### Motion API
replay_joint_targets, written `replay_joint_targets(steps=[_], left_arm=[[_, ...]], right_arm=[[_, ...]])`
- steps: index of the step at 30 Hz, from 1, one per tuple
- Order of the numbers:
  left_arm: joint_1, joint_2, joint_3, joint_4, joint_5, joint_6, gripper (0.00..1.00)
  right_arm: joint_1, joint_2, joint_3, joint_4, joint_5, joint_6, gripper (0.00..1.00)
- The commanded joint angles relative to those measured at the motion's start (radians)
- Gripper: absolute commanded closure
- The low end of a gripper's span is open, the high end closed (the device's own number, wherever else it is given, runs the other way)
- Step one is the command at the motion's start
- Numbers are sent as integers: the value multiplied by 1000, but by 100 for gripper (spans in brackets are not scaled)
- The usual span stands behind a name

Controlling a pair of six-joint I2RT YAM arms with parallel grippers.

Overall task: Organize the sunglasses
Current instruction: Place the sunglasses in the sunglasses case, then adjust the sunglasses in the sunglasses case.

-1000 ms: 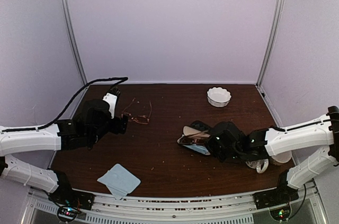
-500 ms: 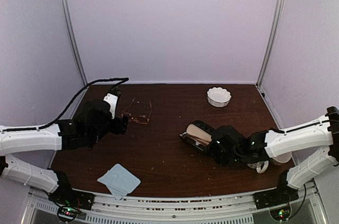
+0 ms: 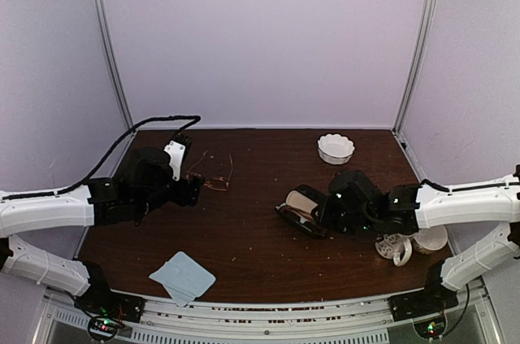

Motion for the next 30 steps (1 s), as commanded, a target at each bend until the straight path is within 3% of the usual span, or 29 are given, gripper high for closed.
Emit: replay_joint_targets(steps=[1,4,10,14,19,23,30], left_arm=[[-4,31,58,-21,186,-115,17],[-10,74,69,-6,273,-189,18],[-40,214,133,19,363,-311,31],[-67,341,212,31,429,-362,37],[-112,489,334,6,479,-380,43],[-128,585,405,4,534,-401,53],[-143,693,476,6,590,-427,60]], right_arm=[[-49,-31,73,-75,-26,-362,72],[-99,13,126,-112,-83,-497,75],[-166,140,229,-172,-115,-670,85],[-189,231,289,-194,-146,-759,88],[-199,309,336,-201,-126,-826,100],[-206,358,374,-215,-76,-880,100],[-227,406,381,-208,-50,-923,100]])
